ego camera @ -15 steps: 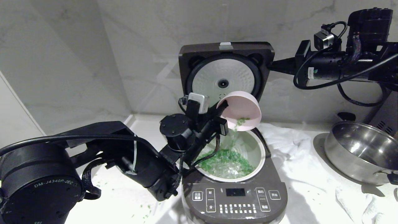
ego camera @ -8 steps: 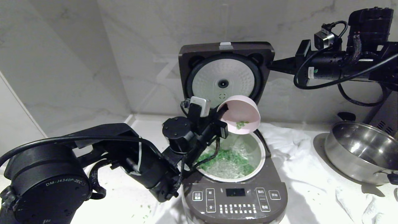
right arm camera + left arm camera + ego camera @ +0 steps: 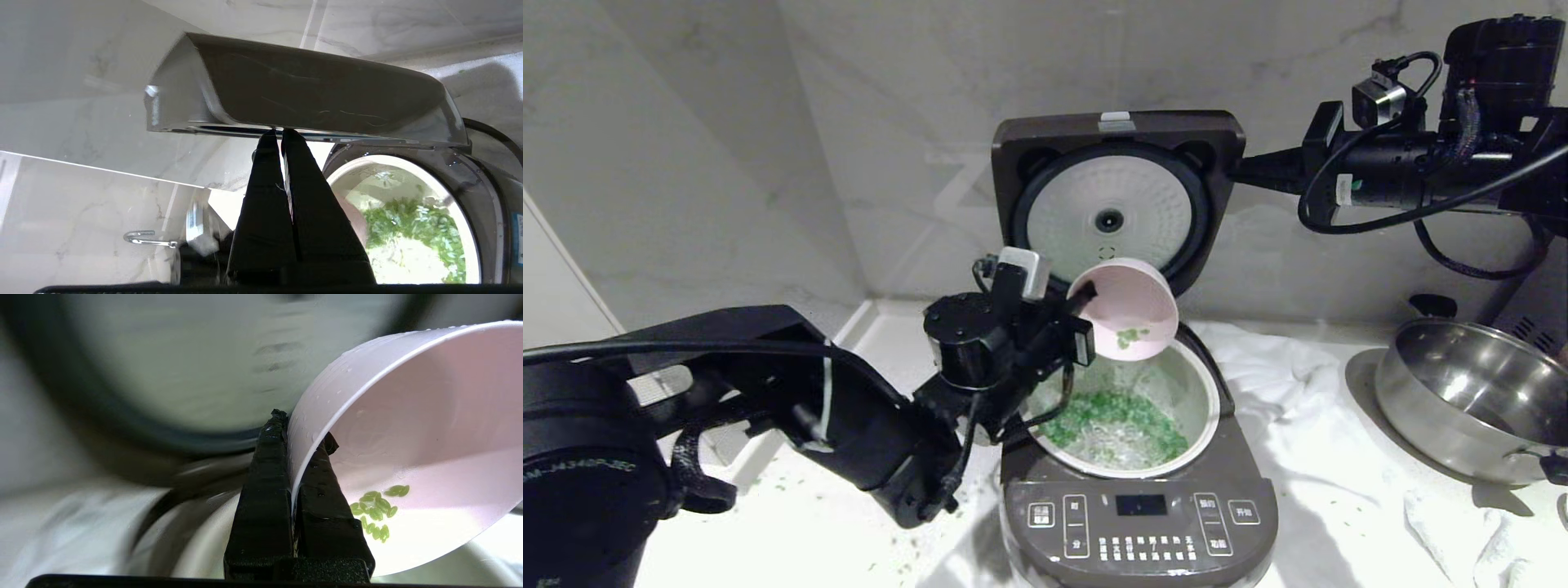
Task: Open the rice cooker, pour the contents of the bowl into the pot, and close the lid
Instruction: Pour the water from the bowl into the rice cooker
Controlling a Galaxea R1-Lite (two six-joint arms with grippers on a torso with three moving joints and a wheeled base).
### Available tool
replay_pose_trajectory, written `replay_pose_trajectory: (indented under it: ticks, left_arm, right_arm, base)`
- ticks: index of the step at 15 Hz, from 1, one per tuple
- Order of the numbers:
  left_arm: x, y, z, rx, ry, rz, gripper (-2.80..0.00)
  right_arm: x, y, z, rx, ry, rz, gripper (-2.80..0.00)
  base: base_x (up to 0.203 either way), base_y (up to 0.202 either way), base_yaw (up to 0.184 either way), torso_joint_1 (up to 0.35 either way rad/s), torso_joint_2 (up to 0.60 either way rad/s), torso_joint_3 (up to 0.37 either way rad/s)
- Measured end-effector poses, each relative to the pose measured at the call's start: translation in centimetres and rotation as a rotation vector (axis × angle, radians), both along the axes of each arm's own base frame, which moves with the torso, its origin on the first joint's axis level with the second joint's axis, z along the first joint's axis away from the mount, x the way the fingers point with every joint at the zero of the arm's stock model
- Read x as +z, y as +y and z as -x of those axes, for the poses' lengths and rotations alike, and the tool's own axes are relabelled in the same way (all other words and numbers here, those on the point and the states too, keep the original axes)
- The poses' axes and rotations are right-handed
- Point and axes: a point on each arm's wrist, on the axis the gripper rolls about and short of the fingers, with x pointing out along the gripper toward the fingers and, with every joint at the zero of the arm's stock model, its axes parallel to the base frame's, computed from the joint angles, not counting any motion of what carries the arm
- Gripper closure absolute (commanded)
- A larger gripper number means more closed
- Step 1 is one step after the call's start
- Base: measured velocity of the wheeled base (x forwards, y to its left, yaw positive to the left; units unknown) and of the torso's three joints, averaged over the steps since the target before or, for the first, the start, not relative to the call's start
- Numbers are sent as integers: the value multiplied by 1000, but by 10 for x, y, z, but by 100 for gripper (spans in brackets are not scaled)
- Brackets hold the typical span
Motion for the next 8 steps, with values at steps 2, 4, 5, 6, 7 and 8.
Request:
replay_pose_trajectory:
  ticks: [2, 4, 5, 6, 7, 8]
  left_arm:
    - [8, 21, -2, 43, 76, -32, 0]
    - [16, 43, 1, 82, 170, -68, 0]
    - [19, 56, 4, 108, 227, -94, 0]
    - [23, 71, 7, 139, 280, -117, 0]
    - [26, 86, 10, 170, 325, -127, 0]
    - [30, 104, 13, 209, 367, -134, 0]
  right_arm:
    - [1, 1, 5, 2, 7, -8, 0]
    - [0, 2, 13, 9, 16, -8, 0]
    - [0, 3, 18, 14, 19, -7, 0]
    - [0, 4, 25, 19, 22, -6, 0]
    - [0, 3, 31, 21, 26, -6, 0]
    - [0, 3, 40, 26, 27, -5, 0]
  base:
    - [0, 0, 0, 0, 0, 0]
    - [0, 0, 0, 0, 0, 0]
    - [0, 0, 0, 0, 0, 0]
    - [0, 0, 0, 0, 0, 0]
    - [0, 0, 0, 0, 0, 0]
    - [0, 0, 0, 0, 0, 0]
